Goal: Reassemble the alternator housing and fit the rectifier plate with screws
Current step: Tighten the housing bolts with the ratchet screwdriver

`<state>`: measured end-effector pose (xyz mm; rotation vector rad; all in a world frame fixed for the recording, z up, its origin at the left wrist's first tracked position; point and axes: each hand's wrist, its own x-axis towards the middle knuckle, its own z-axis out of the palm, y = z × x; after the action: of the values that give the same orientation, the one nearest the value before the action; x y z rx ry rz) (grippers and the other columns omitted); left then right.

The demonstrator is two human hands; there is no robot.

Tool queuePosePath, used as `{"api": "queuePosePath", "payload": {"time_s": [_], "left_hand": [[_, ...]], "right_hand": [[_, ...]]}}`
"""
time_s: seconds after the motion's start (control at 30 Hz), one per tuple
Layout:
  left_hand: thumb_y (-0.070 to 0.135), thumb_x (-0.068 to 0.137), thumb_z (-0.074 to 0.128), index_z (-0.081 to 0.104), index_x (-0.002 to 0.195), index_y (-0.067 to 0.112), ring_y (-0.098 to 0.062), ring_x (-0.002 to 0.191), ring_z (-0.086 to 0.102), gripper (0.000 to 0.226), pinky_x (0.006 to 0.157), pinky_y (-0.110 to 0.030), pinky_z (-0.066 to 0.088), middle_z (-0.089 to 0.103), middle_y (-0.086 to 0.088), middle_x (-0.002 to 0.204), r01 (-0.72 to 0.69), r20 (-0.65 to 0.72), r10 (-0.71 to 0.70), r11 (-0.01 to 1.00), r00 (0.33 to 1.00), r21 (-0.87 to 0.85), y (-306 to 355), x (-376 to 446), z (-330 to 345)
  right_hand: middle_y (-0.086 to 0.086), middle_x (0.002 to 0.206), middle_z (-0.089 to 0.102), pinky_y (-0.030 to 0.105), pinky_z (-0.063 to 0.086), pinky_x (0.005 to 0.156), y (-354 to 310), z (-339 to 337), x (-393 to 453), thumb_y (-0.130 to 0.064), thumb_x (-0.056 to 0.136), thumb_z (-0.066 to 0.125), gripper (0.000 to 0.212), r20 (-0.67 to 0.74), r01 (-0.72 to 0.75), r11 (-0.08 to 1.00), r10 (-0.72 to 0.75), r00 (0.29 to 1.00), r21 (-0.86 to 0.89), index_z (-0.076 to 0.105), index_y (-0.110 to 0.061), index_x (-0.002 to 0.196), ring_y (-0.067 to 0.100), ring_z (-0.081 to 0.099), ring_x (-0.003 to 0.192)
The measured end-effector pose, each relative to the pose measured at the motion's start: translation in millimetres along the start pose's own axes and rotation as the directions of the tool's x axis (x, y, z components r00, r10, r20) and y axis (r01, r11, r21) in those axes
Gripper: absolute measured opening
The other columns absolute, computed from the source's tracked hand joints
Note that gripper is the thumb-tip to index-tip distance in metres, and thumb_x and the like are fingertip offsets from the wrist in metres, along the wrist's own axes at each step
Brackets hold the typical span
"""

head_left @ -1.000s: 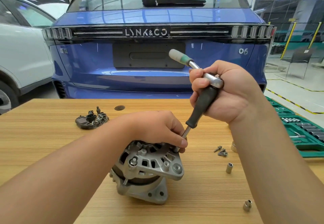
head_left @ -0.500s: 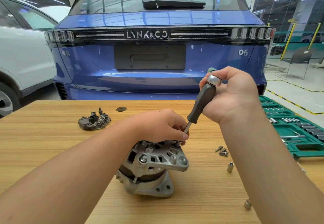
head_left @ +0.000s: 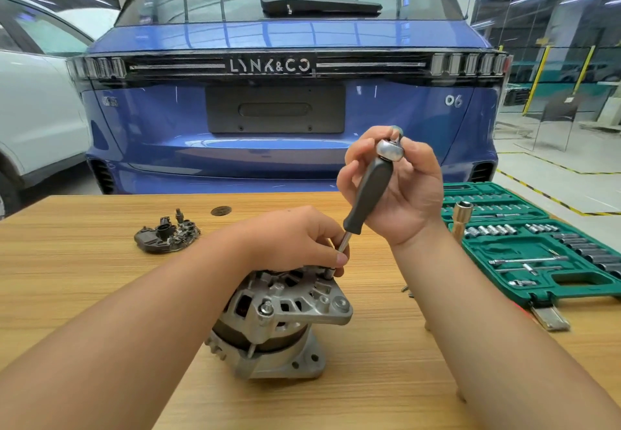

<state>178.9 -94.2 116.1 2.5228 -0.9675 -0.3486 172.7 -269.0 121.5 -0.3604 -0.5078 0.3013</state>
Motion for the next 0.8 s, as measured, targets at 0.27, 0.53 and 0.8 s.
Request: {"api": "queuePosePath", "payload": {"time_s": [0.27,0.53,0.8], "left_hand": [[0.046,0.1,0.058,0.071,0.088,0.036,0.009,0.077,0.065,0.02,0.066,-0.018,0.043,0.073,0.029,0.089,0.015,-0.016,-0.015,1.0,1.0,-0.025,0,1,1],[0.041,0.103,0.056,0.071,0.088,0.034,0.008,0.082,0.067,0.023,0.079,-0.028,0.047,0.075,0.026,0.091,0.051,-0.046,-0.053,0.997,0.997,-0.06,3,2,2],[0.046,0.102,0.055,0.072,0.089,0.034,0.004,0.084,0.069,0.025,0.083,-0.032,0.052,0.075,0.024,0.09,0.096,-0.046,-0.099,0.994,0.994,-0.056,2,5,3]], "right_hand": [[-0.001,0.092,0.068,0.033,0.058,0.072,6,-4,2,-0.006,0.07,0.087,0.029,-0.002,0.103,0.995,-0.103,0.995,0.0,0.065,-0.016,0.086,0.019,0.068,0.086],[0.005,0.097,0.066,0.023,0.052,0.079,34,7,5,0.005,0.088,0.07,0.028,0.278,0.489,0.009,-0.814,0.51,-0.872,0.058,-0.02,0.084,0.011,0.066,0.087],[0.011,0.112,0.073,0.04,0.059,0.071,37,1,3,-0.024,0.099,0.052,0.011,0.025,0.435,0.349,-0.756,0.654,-0.83,0.062,-0.022,0.103,0.028,0.073,0.089]]}}
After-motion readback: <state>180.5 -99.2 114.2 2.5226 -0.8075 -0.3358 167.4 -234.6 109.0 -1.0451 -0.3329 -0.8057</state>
